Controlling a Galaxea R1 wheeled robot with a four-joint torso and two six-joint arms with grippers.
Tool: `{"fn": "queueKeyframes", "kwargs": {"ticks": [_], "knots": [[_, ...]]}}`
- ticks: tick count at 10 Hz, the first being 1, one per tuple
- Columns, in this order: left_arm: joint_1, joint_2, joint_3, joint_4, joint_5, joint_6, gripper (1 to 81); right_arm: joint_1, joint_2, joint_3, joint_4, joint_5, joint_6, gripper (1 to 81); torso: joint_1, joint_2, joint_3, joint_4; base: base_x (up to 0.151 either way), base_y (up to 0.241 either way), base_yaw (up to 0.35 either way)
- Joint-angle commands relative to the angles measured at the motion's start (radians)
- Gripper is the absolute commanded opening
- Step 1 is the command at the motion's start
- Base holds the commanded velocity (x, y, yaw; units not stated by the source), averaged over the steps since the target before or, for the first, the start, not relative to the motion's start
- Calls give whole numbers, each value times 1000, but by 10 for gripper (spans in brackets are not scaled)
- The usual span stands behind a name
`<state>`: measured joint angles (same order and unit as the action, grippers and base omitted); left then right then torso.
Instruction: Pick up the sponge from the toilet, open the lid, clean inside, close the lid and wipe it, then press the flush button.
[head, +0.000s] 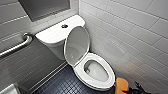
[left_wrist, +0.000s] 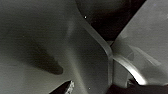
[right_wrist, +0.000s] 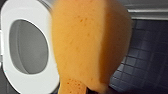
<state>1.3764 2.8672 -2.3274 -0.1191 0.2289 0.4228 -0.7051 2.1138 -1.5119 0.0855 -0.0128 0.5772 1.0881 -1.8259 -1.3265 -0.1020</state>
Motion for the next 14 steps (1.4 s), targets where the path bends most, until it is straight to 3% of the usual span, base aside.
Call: {"fn": "queueKeyframes", "kwargs": {"ticks": [1,4,6,9,12,14], "knots": [[25,21,28,-8,98,7,811,-67,-192,181,-1,52,0,10,0,0,0,0,0,0,0],[25,21,28,1,96,11,811,-136,-280,346,-59,76,-5,10,0,0,0,0,0,0,0],[27,21,28,7,96,11,811,-85,-302,449,-168,47,-7,10,0,0,0,0,0,0,0],[27,25,28,9,90,11,811,127,-280,467,-193,-107,-2,10,0,0,0,0,0,0,0],[30,25,26,6,89,10,811,354,-95,312,-191,-324,4,10,0,-1,0,0,0,0,0],[31,25,25,3,89,10,811,439,36,197,-190,-401,6,10,0,-1,0,0,0,0,0]]}}
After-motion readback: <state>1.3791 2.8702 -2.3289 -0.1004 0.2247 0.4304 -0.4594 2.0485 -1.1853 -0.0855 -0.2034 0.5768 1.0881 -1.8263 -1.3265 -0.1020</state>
